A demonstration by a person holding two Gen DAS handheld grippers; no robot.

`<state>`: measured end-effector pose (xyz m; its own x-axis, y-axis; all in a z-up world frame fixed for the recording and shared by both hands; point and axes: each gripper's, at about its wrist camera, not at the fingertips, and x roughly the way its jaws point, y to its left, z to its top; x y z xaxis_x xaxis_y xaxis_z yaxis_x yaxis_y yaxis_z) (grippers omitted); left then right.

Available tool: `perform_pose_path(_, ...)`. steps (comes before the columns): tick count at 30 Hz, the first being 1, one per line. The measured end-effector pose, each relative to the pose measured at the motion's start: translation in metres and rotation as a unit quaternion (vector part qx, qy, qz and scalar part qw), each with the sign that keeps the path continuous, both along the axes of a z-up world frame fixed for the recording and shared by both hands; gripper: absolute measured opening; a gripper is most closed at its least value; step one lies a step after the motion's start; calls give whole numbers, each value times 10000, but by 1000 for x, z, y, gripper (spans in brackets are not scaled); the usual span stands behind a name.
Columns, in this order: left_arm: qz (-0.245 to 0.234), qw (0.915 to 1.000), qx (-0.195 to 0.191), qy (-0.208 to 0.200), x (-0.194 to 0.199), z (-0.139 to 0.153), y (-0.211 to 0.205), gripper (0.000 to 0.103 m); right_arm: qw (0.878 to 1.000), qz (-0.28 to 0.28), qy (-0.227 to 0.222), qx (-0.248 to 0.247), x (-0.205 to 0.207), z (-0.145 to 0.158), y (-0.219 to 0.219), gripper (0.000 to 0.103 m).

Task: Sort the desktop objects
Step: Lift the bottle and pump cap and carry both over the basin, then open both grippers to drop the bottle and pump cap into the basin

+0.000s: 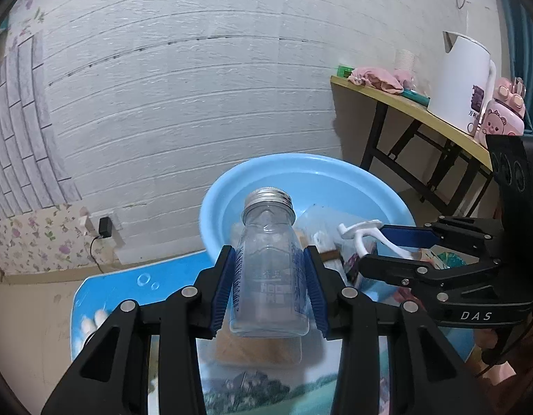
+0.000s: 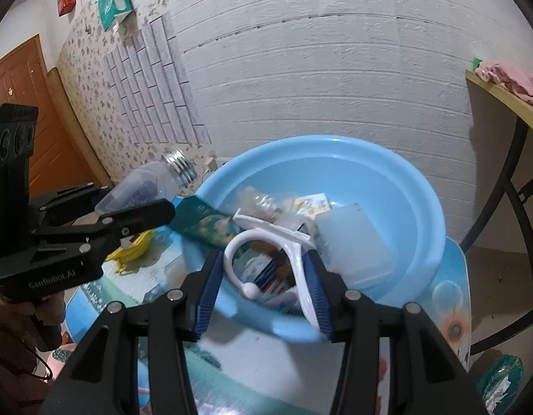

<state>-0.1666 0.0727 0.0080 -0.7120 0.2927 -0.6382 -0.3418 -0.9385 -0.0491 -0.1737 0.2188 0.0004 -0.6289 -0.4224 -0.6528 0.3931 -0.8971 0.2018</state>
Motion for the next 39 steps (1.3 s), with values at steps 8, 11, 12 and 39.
perform_pose_path(8,-170,9998,-47,-71,-33,-8,18,39,9999,-112,-28,-47,-28,-7,6,47)
perform_pose_path(11,-186,9998,-72,-97,-44,-13,22,39,9998,-168,-98,-48,-37,-13,9,47)
perform_pose_path(12,-199,9997,-73,-122,-47,-15,23,39,9998,-176,-128,-41,-40,-16,10,47)
perform_pose_path(39,-248,9985,-350,-335,-45,-33,26,51,9994,-236,-254,28,-44,-25,9,56)
